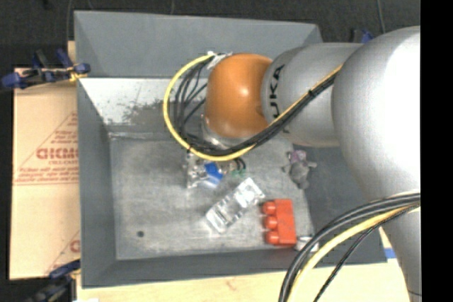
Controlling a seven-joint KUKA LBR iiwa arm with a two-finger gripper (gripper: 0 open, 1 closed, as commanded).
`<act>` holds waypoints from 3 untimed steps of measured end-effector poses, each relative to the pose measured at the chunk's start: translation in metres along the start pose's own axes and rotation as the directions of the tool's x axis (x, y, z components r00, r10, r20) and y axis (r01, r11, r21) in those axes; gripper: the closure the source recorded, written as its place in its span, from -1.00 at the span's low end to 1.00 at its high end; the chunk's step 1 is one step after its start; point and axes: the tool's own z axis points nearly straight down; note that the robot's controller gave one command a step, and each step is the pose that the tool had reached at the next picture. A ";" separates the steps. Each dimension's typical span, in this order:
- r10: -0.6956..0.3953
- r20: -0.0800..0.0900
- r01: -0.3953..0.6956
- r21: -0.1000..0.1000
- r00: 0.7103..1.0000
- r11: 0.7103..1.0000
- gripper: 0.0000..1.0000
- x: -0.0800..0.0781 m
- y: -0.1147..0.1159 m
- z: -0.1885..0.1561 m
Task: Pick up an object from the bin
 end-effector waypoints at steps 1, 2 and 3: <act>-0.001 -0.017 0.001 -0.004 1.000 1.000 -1.00 0.004 0.002 0.003; 0.136 -0.013 -0.136 -0.002 0.991 0.991 -1.00 0.024 -0.046 0.000; 0.138 -0.001 -0.138 -0.001 0.990 0.990 1.00 0.021 -0.046 -0.003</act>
Offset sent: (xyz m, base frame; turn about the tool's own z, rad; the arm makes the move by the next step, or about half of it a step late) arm 0.0000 0.0000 0.0000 0.0000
